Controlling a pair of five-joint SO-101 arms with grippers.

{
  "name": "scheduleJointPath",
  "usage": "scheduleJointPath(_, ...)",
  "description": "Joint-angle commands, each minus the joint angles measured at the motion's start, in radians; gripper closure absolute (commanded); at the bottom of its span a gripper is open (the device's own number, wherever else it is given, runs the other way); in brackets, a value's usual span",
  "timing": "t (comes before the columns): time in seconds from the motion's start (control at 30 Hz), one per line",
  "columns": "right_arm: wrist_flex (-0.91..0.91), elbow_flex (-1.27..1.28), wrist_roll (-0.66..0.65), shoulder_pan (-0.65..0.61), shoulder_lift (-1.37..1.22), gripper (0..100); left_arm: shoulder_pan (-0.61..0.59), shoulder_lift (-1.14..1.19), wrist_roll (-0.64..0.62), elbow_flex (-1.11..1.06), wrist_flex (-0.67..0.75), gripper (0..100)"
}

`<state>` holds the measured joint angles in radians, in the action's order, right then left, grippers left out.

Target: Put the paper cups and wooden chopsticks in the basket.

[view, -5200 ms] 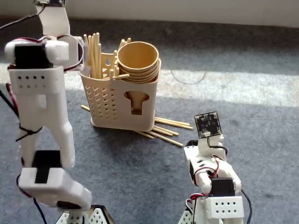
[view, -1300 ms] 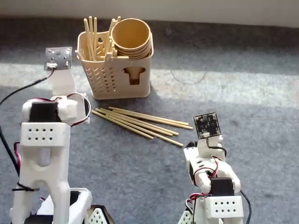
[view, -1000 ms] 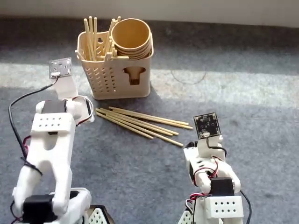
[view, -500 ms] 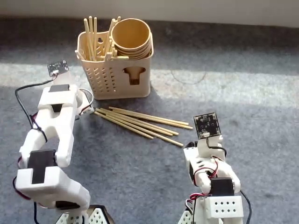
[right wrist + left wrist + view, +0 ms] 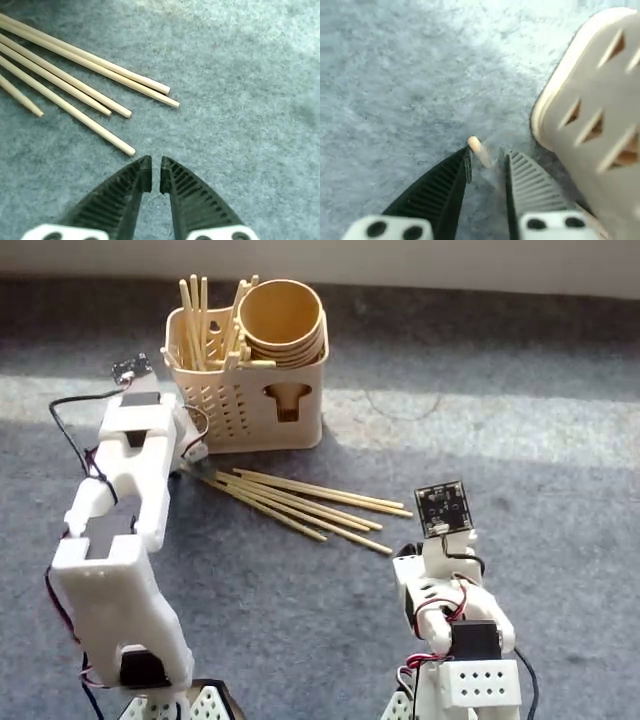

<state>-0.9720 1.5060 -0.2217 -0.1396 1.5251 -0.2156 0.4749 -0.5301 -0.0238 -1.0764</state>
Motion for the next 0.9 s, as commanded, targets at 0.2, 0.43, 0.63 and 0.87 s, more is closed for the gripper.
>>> scheduleJointPath(0.2, 0.022, -0.004, 0.003, -0.004, 0.007, 94.8, -0.01, 0.044, 0.006, 0.097, -0.147, 99)
scheduleJointPath(0.43, 0.022, -0.002, 0.003, -0.004, 0.007, 94.8, -0.015, 0.045, 0.006, 0.096, -0.203, 99)
scheduleJointPath(0.63, 0.022, -0.002, 0.003, -0.004, 0.008, 94.8, -0.024, 0.042, 0.008, 0.085, -0.23, 99)
scheduleJointPath(0.87, 0.021, -0.002, 0.003, -0.004, 0.008, 94.8, -0.053, 0.041, 0.008, 0.064, -0.235, 99)
